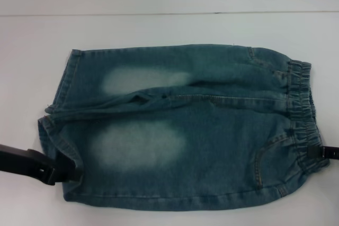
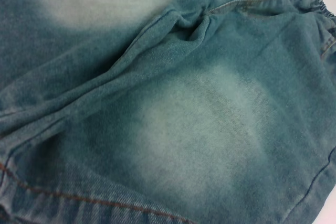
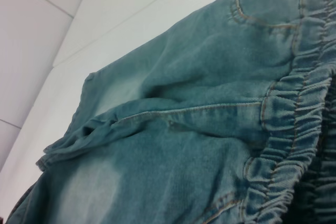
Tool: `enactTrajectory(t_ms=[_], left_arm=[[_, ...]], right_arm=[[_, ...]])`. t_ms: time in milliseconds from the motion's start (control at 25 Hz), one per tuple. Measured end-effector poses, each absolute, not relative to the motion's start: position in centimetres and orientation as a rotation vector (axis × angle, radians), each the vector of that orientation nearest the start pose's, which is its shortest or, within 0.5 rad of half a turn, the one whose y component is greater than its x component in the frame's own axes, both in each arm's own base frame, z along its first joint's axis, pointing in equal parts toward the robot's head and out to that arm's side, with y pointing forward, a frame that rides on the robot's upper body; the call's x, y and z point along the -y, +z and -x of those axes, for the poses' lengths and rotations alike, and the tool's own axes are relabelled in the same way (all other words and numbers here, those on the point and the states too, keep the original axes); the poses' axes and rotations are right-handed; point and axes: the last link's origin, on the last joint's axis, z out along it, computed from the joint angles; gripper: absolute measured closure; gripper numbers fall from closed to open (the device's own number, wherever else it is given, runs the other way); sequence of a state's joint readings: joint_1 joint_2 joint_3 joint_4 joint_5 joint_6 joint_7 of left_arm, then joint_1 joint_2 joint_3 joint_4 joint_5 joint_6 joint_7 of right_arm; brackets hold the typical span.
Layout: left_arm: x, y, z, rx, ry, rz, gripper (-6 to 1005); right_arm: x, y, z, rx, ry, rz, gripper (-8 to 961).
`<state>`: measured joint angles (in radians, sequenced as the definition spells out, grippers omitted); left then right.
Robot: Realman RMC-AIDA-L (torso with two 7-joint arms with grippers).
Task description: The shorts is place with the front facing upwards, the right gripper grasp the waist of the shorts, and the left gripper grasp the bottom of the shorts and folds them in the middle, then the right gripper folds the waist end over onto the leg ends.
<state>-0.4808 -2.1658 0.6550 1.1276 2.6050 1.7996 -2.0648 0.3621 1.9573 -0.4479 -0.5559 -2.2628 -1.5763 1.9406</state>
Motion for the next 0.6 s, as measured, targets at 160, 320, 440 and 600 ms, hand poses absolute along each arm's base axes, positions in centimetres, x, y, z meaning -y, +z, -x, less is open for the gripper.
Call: enactTrajectory(t_ms=[160, 320, 440, 600], left_arm=[[-29.1, 2.9, 28.5, 1.385, 0.018, 2.672, 954], [-29.3, 3.0, 28.2, 1.374, -0.026, 2.669, 954], [-29.4, 3.4, 28.2, 1.368, -0.072, 2.649, 954], [-29.8, 4.2, 28.1, 1.359, -0.165, 2.606, 953]], right_arm=[[-26.1, 4.0, -36.8, -1.739, 0.581, 2.281, 734], [-25.8, 4.1, -36.4, -1.736, 0.594, 2.316, 889], [-25.8, 4.7, -36.1, -1.723, 0.640, 2.324, 904], [-26.4, 6.1, -36.2, -1.726, 0.751, 2.227, 914]])
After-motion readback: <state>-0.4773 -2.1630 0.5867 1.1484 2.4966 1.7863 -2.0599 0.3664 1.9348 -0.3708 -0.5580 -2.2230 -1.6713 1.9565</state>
